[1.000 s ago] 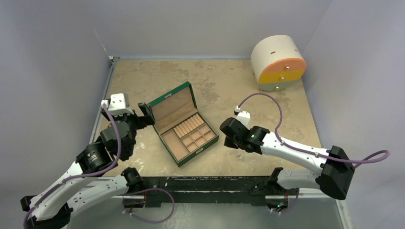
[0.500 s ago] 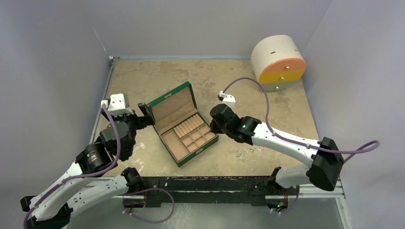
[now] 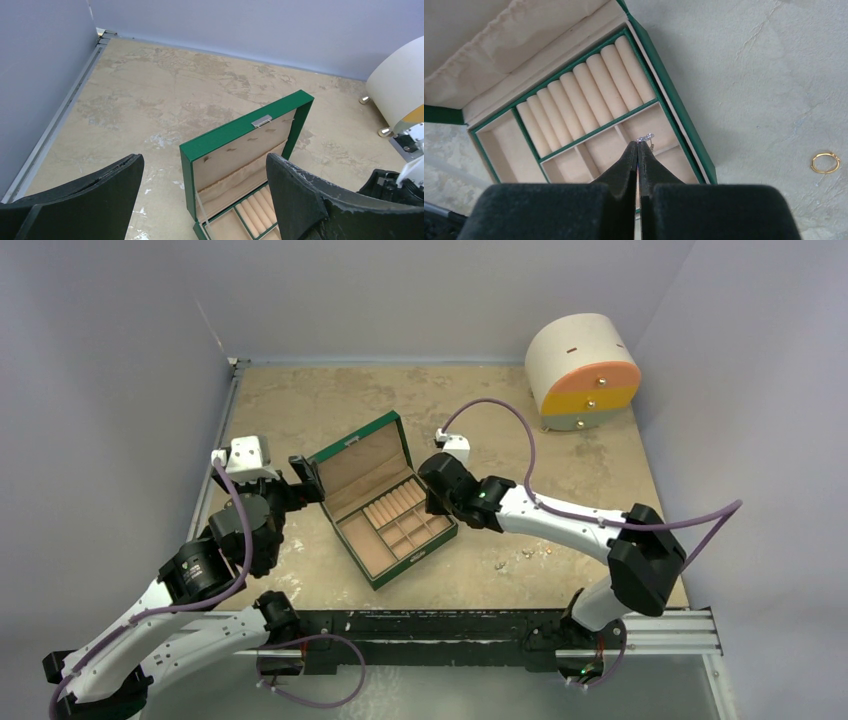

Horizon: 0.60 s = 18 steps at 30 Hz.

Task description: Organize the mixed jewelry

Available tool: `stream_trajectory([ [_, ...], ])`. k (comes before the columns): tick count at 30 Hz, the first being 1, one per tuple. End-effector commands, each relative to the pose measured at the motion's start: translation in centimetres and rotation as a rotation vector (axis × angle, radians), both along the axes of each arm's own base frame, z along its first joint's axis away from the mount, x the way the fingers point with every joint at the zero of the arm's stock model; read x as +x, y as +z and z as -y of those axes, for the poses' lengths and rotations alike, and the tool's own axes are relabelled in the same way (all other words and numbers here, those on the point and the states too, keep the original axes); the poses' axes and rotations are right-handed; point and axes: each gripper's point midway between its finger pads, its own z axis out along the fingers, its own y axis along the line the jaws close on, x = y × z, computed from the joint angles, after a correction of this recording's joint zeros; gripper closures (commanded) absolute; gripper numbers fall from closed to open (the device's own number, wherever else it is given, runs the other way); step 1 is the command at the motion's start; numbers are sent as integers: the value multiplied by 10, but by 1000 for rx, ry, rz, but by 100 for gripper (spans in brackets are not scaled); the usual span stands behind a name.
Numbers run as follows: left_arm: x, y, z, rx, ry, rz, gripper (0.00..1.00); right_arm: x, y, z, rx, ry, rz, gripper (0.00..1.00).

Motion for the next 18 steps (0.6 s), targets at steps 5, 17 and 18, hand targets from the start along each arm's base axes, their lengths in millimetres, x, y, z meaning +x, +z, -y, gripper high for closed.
stream_trajectory([
  [5, 0, 7, -1, -33, 6, 24, 8, 19, -1, -10, 11, -10, 28, 100],
  [17, 0, 8, -1, -34, 4, 24, 8, 23, -32, -13, -24, -22, -30, 100],
  [18, 0, 7, -1, -34, 3, 24, 8, 23, -34, -14, -26, -20, -36, 100],
])
